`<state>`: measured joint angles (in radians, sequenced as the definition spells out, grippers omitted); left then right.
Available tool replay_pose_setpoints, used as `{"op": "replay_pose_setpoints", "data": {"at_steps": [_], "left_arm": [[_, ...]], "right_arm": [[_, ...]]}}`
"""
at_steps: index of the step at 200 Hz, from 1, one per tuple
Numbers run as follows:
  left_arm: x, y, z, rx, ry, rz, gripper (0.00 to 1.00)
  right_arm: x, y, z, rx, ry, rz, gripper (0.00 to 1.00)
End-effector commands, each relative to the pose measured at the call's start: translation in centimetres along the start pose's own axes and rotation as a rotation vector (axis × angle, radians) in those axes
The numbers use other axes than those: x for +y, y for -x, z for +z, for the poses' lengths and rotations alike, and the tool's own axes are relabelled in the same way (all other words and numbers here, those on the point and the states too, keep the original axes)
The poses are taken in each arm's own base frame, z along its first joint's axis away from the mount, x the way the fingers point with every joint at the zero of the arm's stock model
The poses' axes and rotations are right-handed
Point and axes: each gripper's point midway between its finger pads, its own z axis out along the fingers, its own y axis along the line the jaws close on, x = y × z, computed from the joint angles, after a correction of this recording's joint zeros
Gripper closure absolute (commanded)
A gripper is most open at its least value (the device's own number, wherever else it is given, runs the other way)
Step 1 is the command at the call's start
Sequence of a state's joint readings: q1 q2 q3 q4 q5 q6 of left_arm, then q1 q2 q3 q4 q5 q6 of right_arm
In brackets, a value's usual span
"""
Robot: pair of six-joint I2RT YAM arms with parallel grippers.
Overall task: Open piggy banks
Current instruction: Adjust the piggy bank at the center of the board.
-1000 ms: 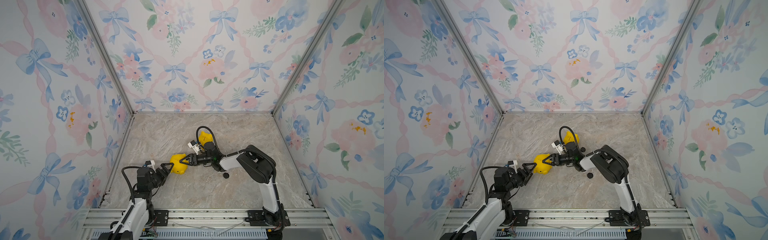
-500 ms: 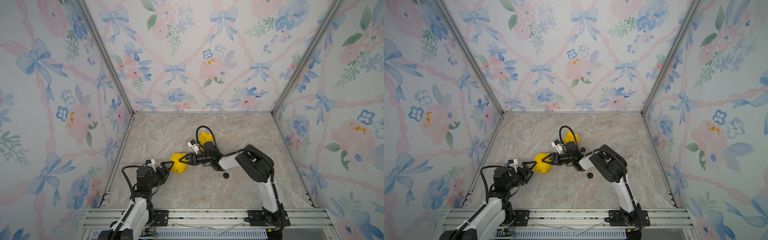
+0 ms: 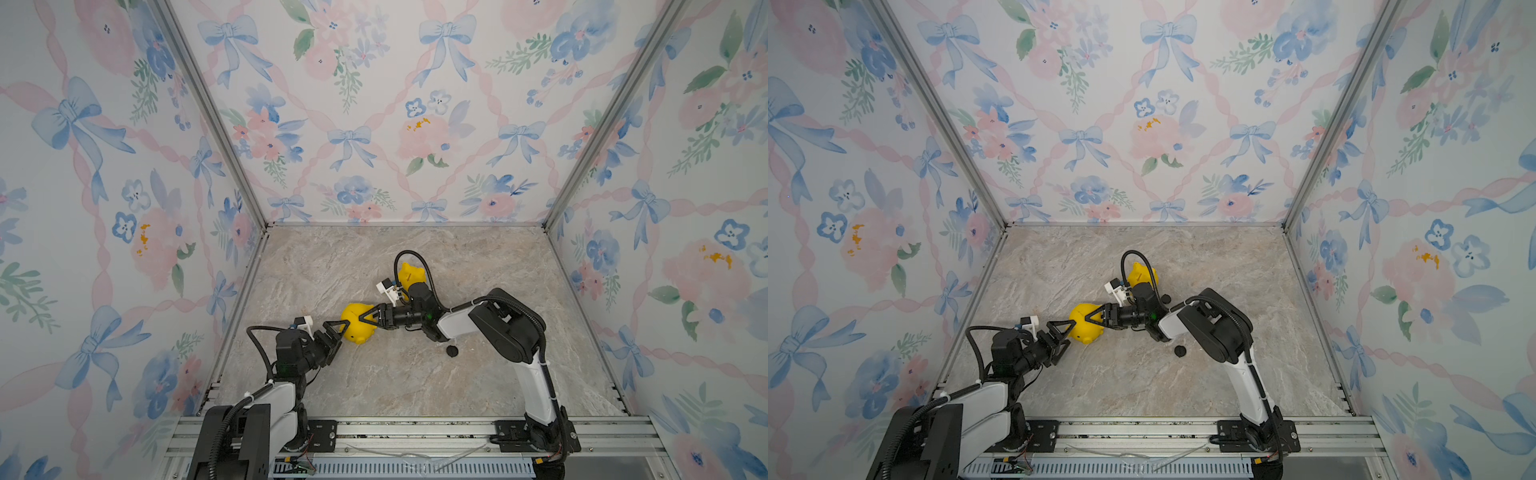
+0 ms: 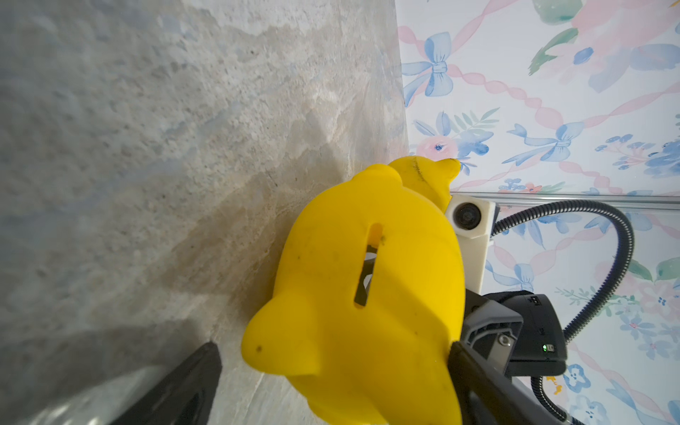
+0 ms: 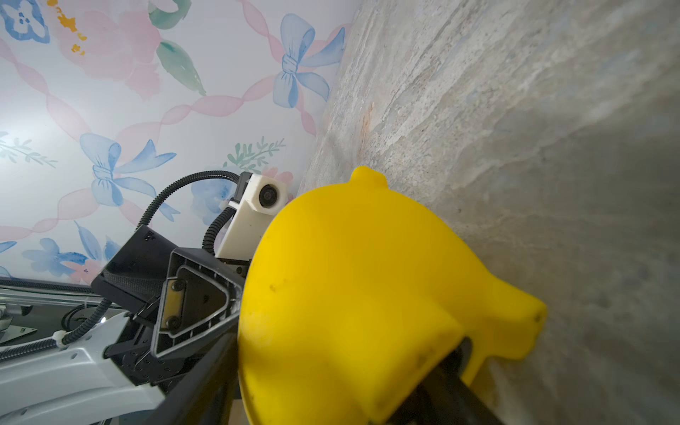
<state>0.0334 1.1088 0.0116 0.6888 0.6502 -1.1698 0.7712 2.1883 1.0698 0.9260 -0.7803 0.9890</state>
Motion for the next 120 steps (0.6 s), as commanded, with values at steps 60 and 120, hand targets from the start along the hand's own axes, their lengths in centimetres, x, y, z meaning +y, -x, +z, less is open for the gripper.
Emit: {"op": "replay_pose_setpoints", "data": {"at_steps": [60,120], "left_arm": [[3.2,-2.8,-0.1,0.082,0.032,-0.018,0.04],[1.7,-2.0,0.1,0.068,-0.016,0.032,0.07]], "right_arm": [[-6.5,-2.0,-0.6,0.022,-0.151,0.154,0.27],[-6.6,-2.0,-0.5,0.023,-0.150,0.158,0.27]]}}
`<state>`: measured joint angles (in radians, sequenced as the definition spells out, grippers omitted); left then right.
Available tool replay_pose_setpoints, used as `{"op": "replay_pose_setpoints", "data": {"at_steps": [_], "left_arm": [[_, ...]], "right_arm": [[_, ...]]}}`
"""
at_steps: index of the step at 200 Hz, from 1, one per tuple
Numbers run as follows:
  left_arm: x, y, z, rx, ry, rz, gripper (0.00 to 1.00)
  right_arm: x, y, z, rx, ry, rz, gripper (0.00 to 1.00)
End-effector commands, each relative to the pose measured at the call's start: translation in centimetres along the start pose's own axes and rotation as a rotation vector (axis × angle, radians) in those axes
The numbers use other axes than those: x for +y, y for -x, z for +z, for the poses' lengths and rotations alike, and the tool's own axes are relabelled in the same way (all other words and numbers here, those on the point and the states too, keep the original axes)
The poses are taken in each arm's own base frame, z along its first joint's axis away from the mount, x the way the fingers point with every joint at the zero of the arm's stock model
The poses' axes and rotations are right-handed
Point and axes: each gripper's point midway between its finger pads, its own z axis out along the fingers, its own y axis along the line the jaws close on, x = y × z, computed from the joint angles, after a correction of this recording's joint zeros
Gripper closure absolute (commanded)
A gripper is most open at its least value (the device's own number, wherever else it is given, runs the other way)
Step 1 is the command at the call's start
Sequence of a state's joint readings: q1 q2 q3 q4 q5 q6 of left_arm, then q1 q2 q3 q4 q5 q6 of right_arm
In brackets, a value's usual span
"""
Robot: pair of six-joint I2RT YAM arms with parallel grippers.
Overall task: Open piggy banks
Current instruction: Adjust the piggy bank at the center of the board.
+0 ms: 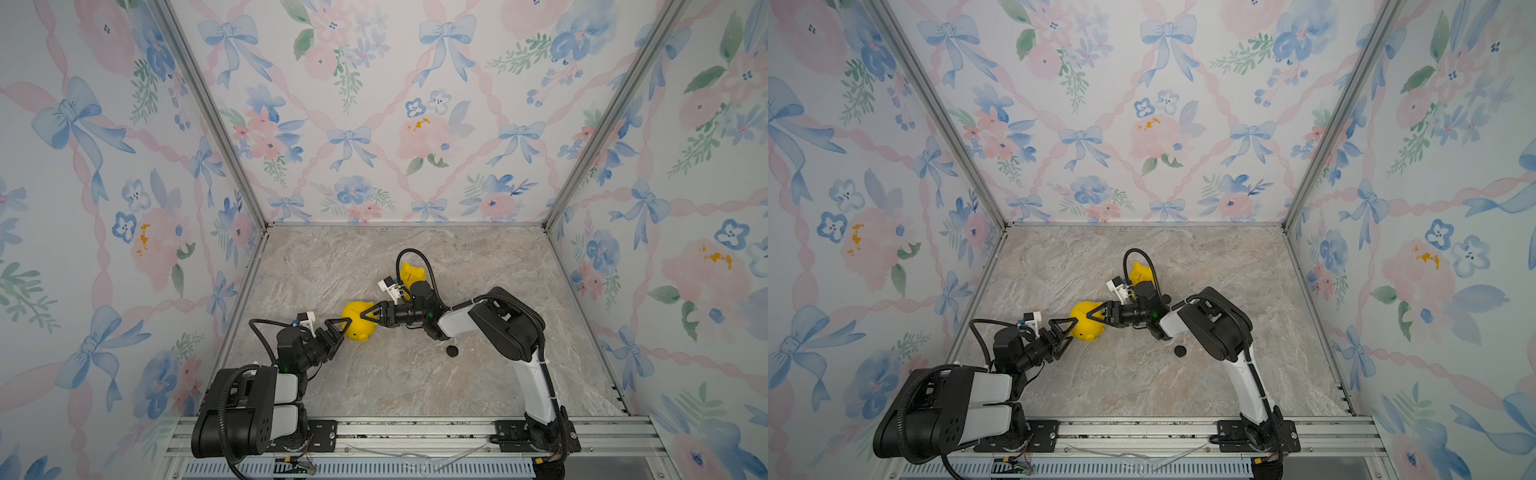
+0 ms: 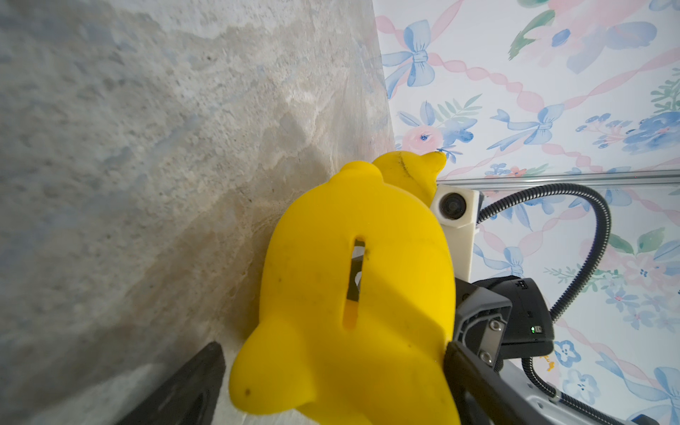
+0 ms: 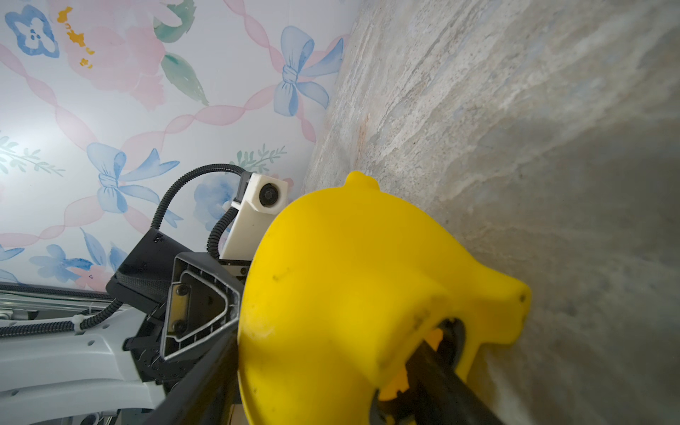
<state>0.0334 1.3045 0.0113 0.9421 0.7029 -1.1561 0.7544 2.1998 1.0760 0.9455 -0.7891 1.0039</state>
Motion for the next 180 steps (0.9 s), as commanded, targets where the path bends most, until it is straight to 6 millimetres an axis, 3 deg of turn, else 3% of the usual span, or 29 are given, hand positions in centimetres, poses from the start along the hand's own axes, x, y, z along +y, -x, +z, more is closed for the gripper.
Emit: {"op": "replay_pose_setpoints", "data": {"at_steps": [1,108,180], "left_arm": [[2.2,-2.3,-0.9,0.042,0.046,-0.019,0.07],[1.0,-2.1,-0.8,0.042,0.010,0.015,0.22],[1.0,-2.5,-0.3,0.059,0.061,0.060,0.31]], "right_arm": [[-6.3,-2.7,-0.3,0.035,-0.158,0.149,0.27],[-6.2,-2.5,-0.4,0.030,-0.151,0.149,0.27],[-3.8,-0.4,-1.3,-0.017,-0.064,0.107,0.25]]}}
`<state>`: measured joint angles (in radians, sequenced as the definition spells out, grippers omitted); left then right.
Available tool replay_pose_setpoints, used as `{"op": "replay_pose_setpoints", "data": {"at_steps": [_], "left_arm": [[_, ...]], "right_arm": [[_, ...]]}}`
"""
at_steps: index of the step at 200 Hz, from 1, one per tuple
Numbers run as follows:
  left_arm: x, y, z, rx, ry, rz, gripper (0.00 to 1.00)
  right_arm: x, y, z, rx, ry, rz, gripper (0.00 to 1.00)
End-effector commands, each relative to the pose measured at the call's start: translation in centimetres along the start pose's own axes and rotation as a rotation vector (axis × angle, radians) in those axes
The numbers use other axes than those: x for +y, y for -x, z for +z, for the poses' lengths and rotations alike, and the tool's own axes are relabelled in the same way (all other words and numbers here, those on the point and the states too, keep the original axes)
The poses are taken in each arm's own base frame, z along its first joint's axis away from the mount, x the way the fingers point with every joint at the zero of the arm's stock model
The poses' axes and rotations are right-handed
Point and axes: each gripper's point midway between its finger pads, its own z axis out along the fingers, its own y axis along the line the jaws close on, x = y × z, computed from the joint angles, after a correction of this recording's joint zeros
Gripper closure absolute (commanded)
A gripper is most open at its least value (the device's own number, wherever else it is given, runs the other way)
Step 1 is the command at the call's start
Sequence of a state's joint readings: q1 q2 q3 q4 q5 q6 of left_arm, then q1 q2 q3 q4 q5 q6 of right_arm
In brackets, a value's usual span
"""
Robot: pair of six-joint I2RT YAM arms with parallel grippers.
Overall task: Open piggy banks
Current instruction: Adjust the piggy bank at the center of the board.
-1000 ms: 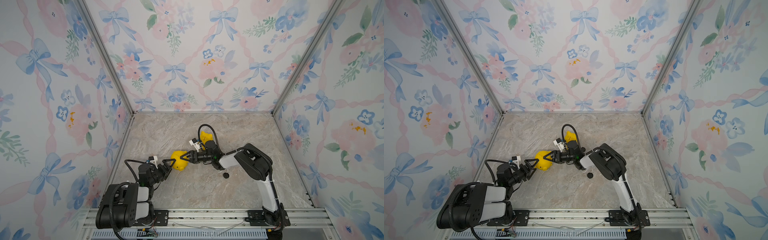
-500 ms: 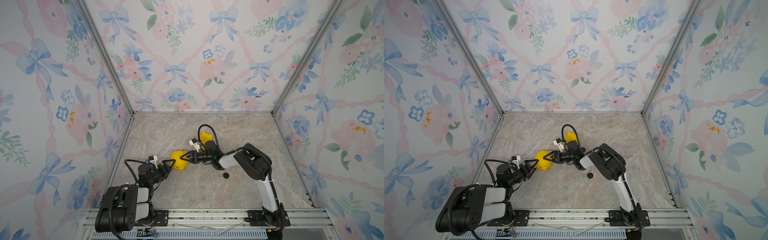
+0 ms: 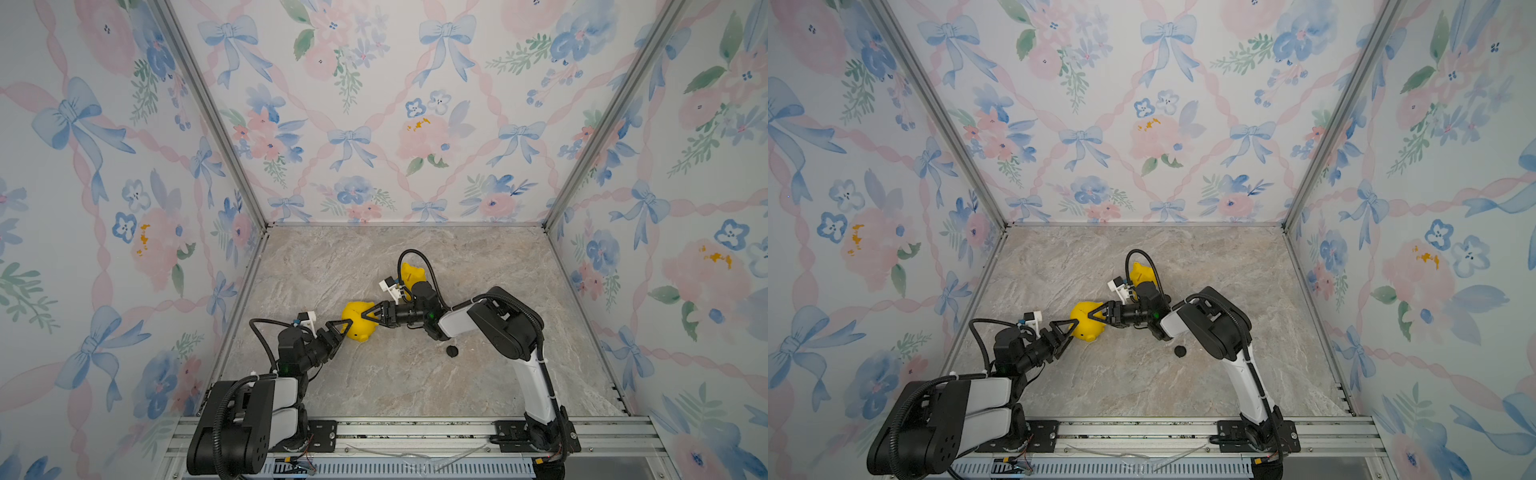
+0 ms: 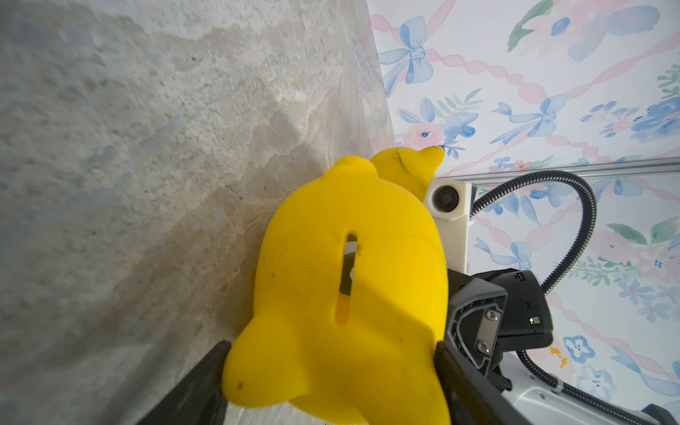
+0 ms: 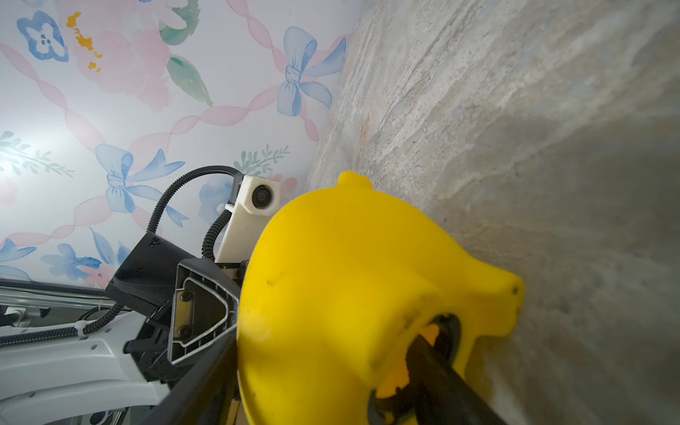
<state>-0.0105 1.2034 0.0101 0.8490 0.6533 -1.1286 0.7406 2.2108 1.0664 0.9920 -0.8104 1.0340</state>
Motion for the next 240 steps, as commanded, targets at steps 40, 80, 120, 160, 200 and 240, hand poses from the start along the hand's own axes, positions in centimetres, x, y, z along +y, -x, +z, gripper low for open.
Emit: {"op": "replay_pose_setpoints", "data": {"at_steps": [40,80,120,160,200,240], "left_arm": [[1.0,-1.6,-0.5,0.053,0.074,0.047,0.31],[0.5,-1.4,-0.7,0.058,0.089,0.065,0.31],[0.0,-1.4,-0.9,0.059,0.107,0.082,0.32],[-1.3,-0.9,-1.4,0.066,0.163,0.139,0.33],[-2.6,-1.1,-0.8,0.094,0.189,0.206,0.35],[-4.0,-1.6,0.5,0.135,0.232,0.298,0.38]], "right_arm": [[-2.6,0.0,-2.0,-0.032,-0.077,0.069,0.23],[-0.9,1.0,-3.5,-0.061,-0.063,0.034,0.15],[2.2,1.2,-4.4,-0.026,-0.068,-0.044,0.10],[4.3,1.7,-6.0,-0.016,-0.160,-0.143,0.07],[4.9,1.6,-8.6,0.021,-0.348,-0.276,0.04],[5.3,1.8,-10.8,0.000,-0.388,-0.299,0.04]]}}
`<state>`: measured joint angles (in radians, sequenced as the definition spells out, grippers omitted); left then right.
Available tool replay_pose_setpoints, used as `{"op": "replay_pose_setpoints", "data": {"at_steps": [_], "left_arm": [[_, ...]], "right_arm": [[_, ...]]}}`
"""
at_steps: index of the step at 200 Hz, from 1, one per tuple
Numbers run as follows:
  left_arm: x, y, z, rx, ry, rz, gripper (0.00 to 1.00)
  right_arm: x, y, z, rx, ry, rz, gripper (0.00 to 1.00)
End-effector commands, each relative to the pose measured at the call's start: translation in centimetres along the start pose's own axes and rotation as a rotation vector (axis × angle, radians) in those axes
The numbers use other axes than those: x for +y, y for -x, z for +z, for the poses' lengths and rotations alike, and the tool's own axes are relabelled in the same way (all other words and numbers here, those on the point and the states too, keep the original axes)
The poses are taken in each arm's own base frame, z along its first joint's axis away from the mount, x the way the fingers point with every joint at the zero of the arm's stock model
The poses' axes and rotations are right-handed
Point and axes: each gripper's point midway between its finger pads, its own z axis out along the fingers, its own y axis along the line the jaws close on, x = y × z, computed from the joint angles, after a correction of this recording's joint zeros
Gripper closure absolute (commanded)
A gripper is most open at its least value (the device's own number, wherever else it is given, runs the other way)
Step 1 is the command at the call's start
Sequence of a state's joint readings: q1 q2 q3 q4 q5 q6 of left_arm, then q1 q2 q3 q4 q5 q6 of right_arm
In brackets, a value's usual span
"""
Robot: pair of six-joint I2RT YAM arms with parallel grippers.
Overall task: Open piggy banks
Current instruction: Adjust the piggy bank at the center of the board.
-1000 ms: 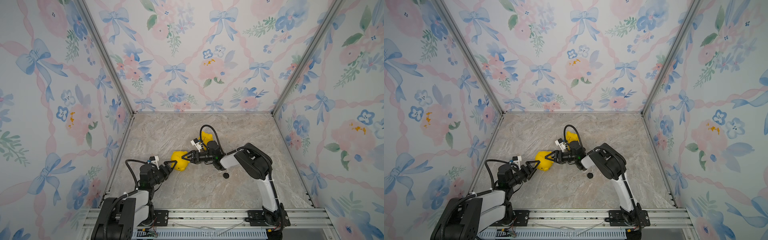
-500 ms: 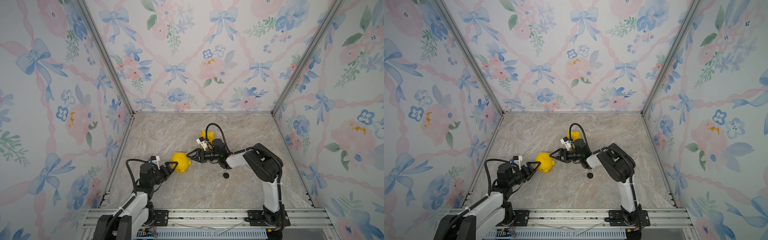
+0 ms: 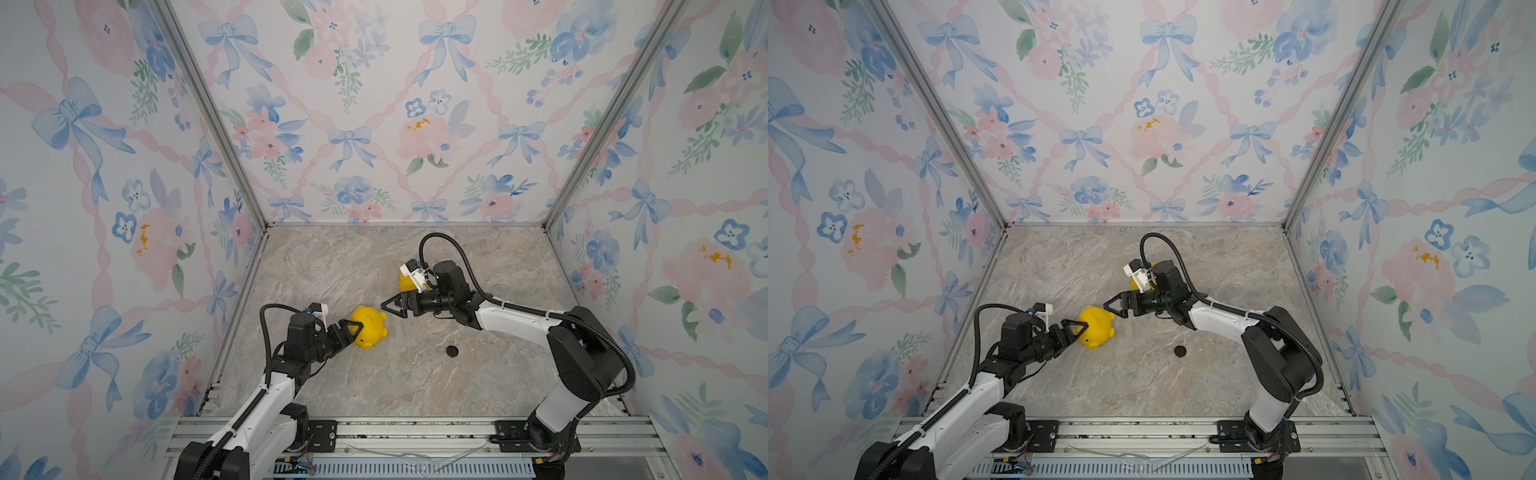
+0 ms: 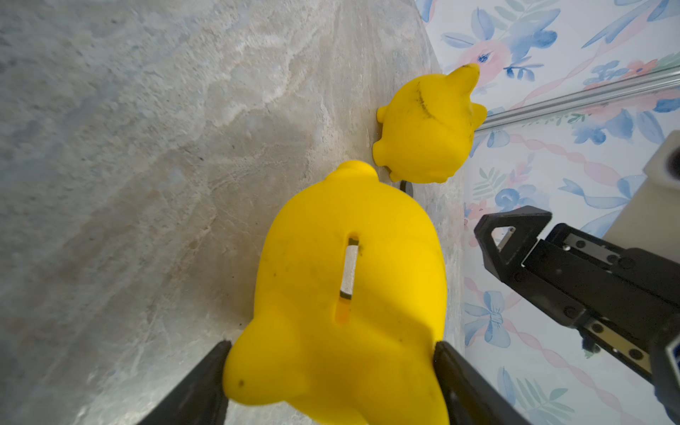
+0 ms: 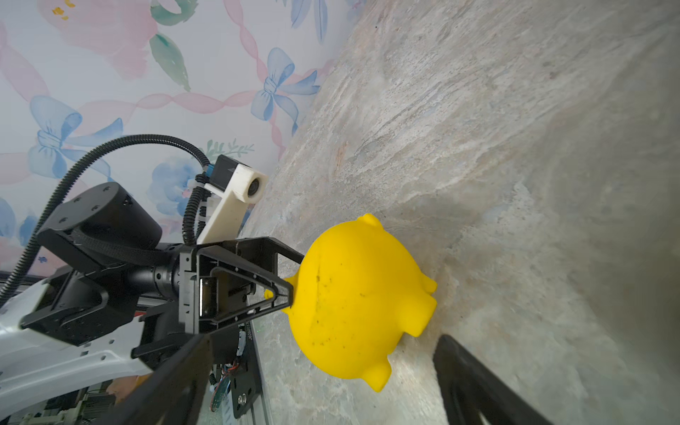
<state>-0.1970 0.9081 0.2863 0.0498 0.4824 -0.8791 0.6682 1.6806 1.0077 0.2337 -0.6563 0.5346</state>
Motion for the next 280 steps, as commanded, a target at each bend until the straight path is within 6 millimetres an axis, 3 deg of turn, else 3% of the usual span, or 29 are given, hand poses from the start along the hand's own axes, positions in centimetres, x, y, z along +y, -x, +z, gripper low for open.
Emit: {"op": "replay_pose_setpoints", "data": {"at_steps": [1,45,84,123,125,131,171,228,280], "left_arm": [[-1.1,0.6,0.3,-0.004,0.038,0.091,0.38],[-3.2,0.2,1.4,0.043,0.145,0.269,0.40],[-5.0,-1.0,2.7,0.063,0.216,0.397,0.41],[-7.7,-2.9,3.5,0.072,0.290,0.523,0.42],[-8.8,-2.6,3.4,0.057,0.276,0.529,0.43],[-9.4,-2.9,3.5,0.054,0.286,0.547,0.42],[-10.9,-5.7,5.4,0.102,0.364,0.644,0.40],[-12.5,-7.9,7.2,0.126,0.474,0.769,0.36],[-12.9,-9.1,8.1,0.175,0.455,0.786,0.18]], "right_arm": [[-1.7,-0.7,-1.6,0.026,-0.090,-0.022,0.04],[-2.6,-0.5,-4.7,-0.017,-0.135,-0.015,0.04],[-5.2,-0.7,-8.6,-0.039,-0.242,0.009,0.04],[-7.8,-1.6,-12.0,-0.047,-0.348,0.058,0.04],[-7.9,-1.6,-12.2,-0.048,-0.352,0.059,0.04],[-8.1,-1.7,-12.5,-0.049,-0.365,0.062,0.04],[-9.4,-2.1,-14.3,-0.058,-0.429,0.079,0.04],[-10.8,-2.1,-17.3,-0.090,-0.526,0.086,0.04],[-11.1,-2.9,-17.7,-0.071,-0.540,0.090,0.04]]}}
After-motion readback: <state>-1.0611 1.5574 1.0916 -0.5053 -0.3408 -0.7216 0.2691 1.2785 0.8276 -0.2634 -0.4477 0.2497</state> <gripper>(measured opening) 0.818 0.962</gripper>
